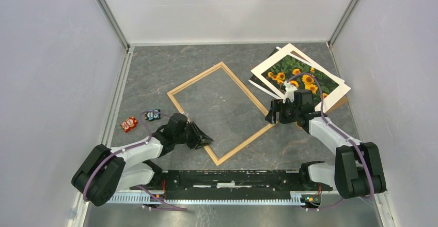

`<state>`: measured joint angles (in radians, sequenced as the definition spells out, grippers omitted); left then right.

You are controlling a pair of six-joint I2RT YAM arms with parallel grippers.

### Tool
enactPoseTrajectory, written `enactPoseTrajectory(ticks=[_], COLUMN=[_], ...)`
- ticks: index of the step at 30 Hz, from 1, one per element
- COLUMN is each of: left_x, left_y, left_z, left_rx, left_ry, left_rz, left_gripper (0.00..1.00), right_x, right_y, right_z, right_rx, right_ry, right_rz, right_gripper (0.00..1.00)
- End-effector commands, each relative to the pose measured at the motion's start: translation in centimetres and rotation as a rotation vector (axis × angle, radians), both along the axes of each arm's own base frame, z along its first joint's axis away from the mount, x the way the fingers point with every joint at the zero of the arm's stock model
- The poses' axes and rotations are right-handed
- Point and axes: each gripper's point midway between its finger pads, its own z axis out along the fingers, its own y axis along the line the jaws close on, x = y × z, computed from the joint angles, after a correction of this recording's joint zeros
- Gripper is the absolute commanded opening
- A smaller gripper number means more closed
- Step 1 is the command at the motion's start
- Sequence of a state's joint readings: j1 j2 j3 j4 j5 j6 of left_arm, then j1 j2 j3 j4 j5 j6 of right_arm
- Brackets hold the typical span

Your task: Put the photo into the frame

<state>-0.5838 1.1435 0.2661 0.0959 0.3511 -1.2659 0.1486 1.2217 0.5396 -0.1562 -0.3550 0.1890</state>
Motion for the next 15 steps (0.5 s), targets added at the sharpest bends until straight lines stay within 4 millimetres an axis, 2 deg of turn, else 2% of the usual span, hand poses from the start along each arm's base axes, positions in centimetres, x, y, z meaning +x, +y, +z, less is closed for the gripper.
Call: enactPoseTrajectory(ticks=[1, 5, 8, 15], left_x=[0.5, 0.7, 0.7, 0.9], left_y=[-1.1, -1.2, -1.3, -1.5], left_z=[1.9, 2.3, 2.3, 3.0], left_rx=[-0.078, -0.070, -0.070, -0.111], left_ry=[-0.019, -0.026, -0.020, -0.039], left_rz=[-0.004, -0.027, -0.051, -0.060], left_gripper=[0.28, 0.22, 0.15, 0.04], right_x=[2.6, 2.9, 2.8, 2.9], right_y=[0.0, -0.9, -0.7, -1.0], right_z=[1.7, 1.4, 1.1, 0.6], right_rx=[-0.009, -0.055, -0.045, -0.051], right_ry=[-0.086, -0.089, -0.081, -0.071], right_rz=[-0.023, -0.043, -0.042, -0.066], right_gripper=[0.81, 0.81, 0.81, 0.80])
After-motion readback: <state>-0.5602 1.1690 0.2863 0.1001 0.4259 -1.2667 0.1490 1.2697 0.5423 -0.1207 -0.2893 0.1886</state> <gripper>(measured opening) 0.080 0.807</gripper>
